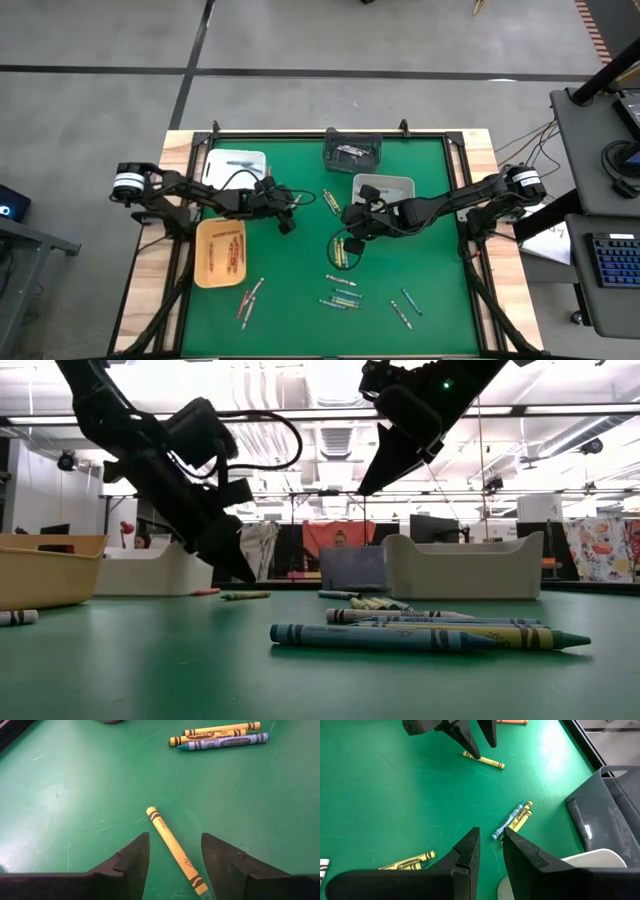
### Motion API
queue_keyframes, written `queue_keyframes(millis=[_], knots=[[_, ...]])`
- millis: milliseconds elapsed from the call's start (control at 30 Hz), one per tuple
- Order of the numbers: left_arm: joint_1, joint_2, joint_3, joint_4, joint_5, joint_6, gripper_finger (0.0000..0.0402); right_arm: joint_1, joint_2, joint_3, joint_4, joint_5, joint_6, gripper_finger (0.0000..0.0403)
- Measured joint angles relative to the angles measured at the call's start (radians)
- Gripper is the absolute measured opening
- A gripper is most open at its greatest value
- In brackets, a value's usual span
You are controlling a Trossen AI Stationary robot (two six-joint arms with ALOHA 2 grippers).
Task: Sort crayons
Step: Put the green crayon into the gray bin
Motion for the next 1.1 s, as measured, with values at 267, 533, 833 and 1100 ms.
queue_keyframes(millis=[267,533,833,1100], knots=[[0.002,0.059,0.003,-0.001,0.002,-0.015,0.0148,0.000,0.000,0.000,0.006,0.000,0.001,0.0072],[0.003,0.065,0.019,-0.013,0.009,-0.023,0.0131,0.000,0.000,0.000,0.010,0.000,0.002,0.0072],[0.003,0.037,0.021,-0.018,0.014,-0.049,0.0115,0.000,0.000,0.000,0.011,0.000,0.002,0.0072],[0.003,-0.005,0.022,-0.018,0.015,-0.045,0.0123,0.000,0.000,0.000,0.012,0.000,0.002,0.0072]])
